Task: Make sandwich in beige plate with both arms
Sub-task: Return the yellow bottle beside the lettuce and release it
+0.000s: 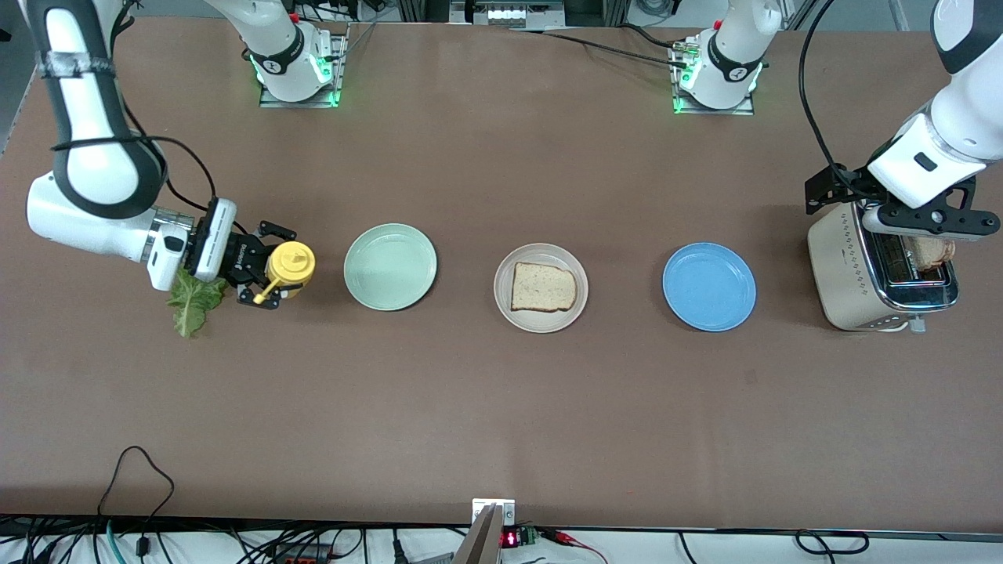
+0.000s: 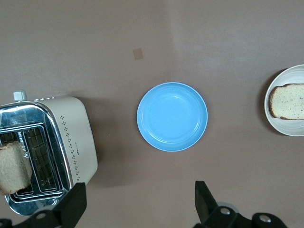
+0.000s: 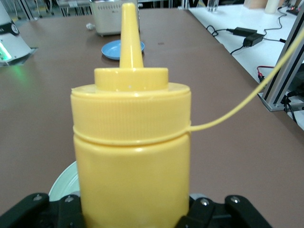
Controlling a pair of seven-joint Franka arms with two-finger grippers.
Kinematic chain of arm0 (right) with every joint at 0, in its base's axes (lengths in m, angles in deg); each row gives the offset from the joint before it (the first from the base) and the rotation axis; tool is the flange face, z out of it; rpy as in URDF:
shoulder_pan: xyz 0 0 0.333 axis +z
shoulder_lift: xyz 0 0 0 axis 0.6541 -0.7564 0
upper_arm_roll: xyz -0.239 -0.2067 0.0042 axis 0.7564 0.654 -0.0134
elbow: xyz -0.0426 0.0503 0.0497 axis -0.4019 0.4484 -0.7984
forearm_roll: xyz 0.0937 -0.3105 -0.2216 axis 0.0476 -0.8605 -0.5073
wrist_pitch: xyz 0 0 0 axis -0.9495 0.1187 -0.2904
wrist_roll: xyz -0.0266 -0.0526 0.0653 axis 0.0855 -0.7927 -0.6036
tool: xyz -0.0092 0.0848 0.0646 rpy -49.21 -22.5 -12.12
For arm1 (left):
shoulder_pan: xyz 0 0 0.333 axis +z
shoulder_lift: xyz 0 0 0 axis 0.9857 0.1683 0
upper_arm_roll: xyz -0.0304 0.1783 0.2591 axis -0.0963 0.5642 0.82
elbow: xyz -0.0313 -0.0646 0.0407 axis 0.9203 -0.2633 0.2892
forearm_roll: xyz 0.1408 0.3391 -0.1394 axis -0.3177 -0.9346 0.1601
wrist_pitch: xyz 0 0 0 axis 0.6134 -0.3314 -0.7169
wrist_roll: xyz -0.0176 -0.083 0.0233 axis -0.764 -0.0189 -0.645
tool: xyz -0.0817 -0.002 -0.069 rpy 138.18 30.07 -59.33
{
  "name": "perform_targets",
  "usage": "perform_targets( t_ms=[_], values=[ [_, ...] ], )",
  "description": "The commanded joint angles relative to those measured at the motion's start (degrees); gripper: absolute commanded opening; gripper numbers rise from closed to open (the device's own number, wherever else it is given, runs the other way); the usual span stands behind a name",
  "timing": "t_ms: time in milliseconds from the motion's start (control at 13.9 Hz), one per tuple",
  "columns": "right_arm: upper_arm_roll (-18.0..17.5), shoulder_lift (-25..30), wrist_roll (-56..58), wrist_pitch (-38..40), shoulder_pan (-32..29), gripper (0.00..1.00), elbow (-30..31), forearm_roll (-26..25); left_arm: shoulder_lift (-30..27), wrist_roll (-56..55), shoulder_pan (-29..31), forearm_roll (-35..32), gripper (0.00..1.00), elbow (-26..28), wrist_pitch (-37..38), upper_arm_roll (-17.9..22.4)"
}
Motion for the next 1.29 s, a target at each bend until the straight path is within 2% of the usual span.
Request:
perform_targets(
  t_ms=[0, 359, 646, 862, 1077, 1149, 1221],
  values=[
    [-1.05, -3.28, 7.53, 7.21, -5.94, 0.43, 1.23, 5.46, -0.48, 1.19, 0.12, 0.71, 1.00, -0.03, 1.09, 0.22],
    [-1.05, -13.04, 19.40, 16.19, -12.98, 0.43, 0.96, 8.63, -0.40, 1.19, 0.03, 0.80, 1.00, -0.29, 1.09, 0.22],
    [-1.05, -19.28, 27.66, 17.96, -15.80, 0.43, 0.61, 9.07, -0.31, 1.19, 0.03, 0.80, 1.00, -0.29, 1.09, 0.22],
    [-1.05, -22.19, 31.37, 20.16, -16.42, 0.43, 0.35, 10.74, -0.31, 1.19, 0.03, 0.80, 1.00, -0.38, 1.09, 0.22],
    [-1.05, -22.54, 31.46, 20.25, -16.86, 0.43, 0.26, 10.74, -0.31, 1.19, 0.03, 0.80, 1.00, -0.38, 1.09, 0.22],
    [-1.05, -22.98, 31.46, 20.25, -17.03, 0.46, 0.26, 10.74, -0.31, 1.19, 0.03, 0.80, 1.00, -0.29, 1.09, 0.22],
    [-1.05, -23.33, 31.46, 20.86, -17.30, 0.55, 0.00, 10.74, -0.31, 1.19, 0.03, 0.80, 1.00, -0.38, 1.09, 0.22]
  ],
)
